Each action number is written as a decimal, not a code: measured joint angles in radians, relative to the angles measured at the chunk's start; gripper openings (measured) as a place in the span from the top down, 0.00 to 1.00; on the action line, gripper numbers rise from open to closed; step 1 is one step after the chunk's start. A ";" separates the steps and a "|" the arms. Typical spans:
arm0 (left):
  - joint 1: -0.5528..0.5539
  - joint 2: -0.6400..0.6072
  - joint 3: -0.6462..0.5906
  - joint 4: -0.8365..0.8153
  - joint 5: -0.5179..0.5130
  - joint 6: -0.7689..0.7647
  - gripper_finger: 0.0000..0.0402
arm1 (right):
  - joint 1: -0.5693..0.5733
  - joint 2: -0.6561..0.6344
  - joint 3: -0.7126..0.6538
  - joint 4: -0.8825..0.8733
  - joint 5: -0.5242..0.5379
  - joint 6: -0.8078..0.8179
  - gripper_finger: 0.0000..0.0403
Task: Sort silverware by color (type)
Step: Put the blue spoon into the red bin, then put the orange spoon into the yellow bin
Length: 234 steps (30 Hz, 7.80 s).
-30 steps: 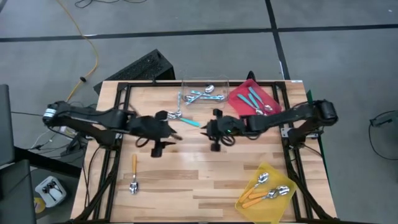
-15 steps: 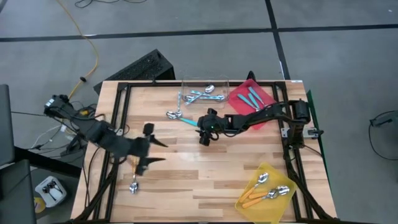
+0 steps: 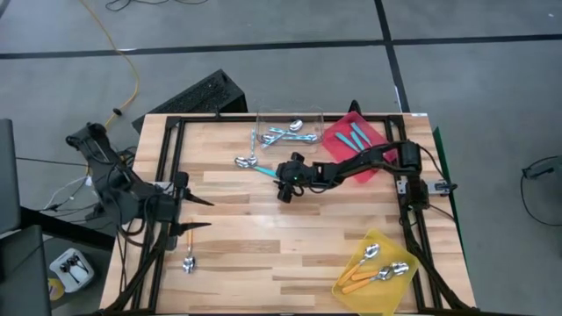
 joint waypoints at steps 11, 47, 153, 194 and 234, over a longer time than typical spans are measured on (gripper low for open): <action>-0.008 0.005 -0.052 0.033 -0.043 -0.025 0.49 | -0.029 0.036 0.001 0.011 0.000 0.016 0.44; -0.008 0.005 -0.060 0.002 -0.084 -0.122 0.49 | 0.010 0.036 0.001 -0.034 0.003 0.132 0.75; -0.015 0.221 -0.061 0.134 -0.173 -0.058 0.49 | 0.250 -0.499 0.057 -1.800 0.590 1.334 0.75; -0.015 0.221 -0.061 0.098 -0.204 -0.040 0.49 | -0.027 -1.150 -0.582 -1.102 0.346 0.847 0.75; 0.000 0.221 -0.061 0.084 -0.200 -0.060 0.49 | -0.179 -0.980 -0.485 -0.951 0.236 0.602 0.47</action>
